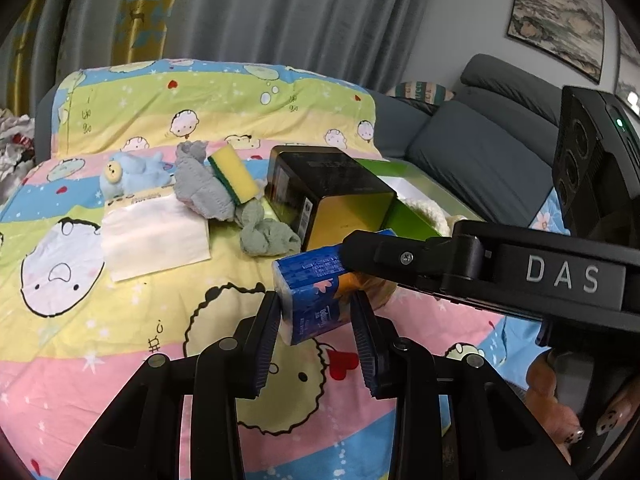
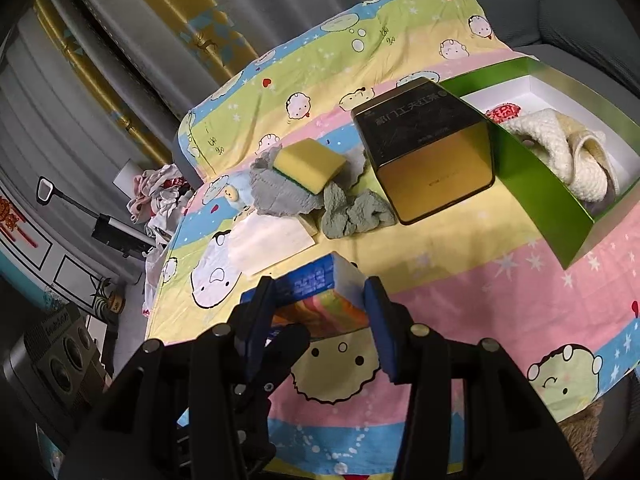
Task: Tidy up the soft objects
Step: 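Carry the blue carton with the right tool over the green box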
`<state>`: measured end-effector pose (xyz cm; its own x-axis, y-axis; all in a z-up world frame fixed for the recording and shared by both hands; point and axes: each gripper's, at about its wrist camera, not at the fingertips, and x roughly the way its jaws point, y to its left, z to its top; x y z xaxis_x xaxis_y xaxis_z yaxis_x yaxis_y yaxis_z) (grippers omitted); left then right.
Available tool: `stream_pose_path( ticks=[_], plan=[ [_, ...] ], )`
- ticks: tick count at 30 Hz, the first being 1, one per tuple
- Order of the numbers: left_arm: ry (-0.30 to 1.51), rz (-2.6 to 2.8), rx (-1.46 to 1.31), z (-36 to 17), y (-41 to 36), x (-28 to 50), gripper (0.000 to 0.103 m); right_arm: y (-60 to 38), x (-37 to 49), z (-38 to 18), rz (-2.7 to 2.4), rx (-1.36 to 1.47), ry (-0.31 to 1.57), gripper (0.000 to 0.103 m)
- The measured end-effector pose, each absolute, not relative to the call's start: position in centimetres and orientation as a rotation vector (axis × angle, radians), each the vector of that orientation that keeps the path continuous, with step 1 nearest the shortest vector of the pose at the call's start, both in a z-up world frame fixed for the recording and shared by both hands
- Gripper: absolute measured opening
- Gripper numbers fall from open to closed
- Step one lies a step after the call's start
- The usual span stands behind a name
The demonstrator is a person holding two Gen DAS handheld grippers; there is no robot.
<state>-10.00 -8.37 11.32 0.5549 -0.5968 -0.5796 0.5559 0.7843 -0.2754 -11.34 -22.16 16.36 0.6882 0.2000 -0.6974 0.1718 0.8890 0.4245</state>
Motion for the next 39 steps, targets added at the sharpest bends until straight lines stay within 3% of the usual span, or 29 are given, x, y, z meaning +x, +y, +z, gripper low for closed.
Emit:
stream_pose_path(
  ticks=[15, 39],
  plan=[
    [0.676, -0.663, -0.134, 12.9, -8.7, -10.8, 0.036, -20.9, -12.3, 18.4, -0.007, 0.392, 0.758, 0.049],
    [0.506, -0.915, -0.005, 20.4, -23.3, -4.5, 0.036, -32.7, -10.9, 26.5, -0.233, 0.406, 0.467, 0.052]
  ],
)
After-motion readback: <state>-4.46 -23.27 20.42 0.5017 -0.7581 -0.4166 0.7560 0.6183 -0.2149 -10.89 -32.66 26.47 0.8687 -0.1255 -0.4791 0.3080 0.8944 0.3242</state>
